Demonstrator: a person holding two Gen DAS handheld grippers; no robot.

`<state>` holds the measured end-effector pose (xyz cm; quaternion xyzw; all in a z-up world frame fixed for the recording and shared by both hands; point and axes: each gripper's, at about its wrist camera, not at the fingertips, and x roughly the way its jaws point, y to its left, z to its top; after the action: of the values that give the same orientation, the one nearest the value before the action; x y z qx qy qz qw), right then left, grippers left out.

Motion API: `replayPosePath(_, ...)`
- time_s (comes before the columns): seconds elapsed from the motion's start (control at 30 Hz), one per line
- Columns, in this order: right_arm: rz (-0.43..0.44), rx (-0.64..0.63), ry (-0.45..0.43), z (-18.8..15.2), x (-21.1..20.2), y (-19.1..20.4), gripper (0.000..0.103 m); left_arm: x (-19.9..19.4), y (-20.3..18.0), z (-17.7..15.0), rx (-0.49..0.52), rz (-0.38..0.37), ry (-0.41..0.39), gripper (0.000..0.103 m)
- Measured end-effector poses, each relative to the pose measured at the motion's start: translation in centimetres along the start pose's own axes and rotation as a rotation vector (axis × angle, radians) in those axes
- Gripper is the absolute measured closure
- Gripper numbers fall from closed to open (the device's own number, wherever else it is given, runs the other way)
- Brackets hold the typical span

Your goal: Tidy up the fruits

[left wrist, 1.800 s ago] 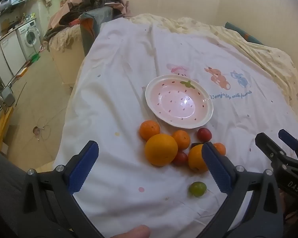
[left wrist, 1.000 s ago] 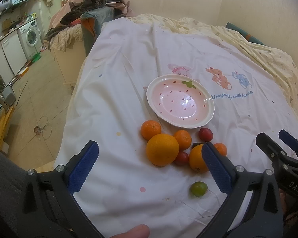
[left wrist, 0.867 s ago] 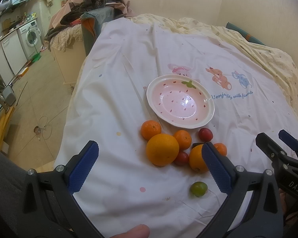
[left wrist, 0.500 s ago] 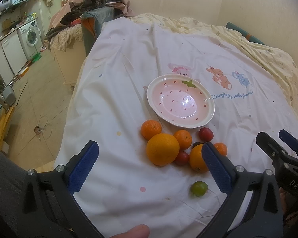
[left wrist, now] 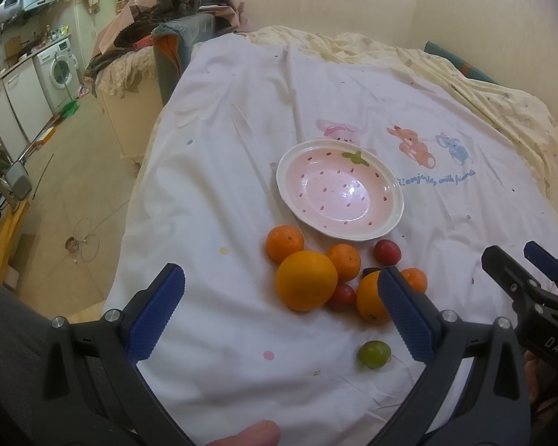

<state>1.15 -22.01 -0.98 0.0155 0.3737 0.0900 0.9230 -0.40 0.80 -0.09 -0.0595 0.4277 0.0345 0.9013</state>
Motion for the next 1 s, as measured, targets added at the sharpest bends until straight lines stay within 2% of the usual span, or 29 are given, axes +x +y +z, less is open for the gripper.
replayPosePath(1.0,0.005,0.011,0.0,0.3,-0.1,-0.2,0.0,-0.2,-1.0,0.1,0.032,0.02,-0.012,0.001)
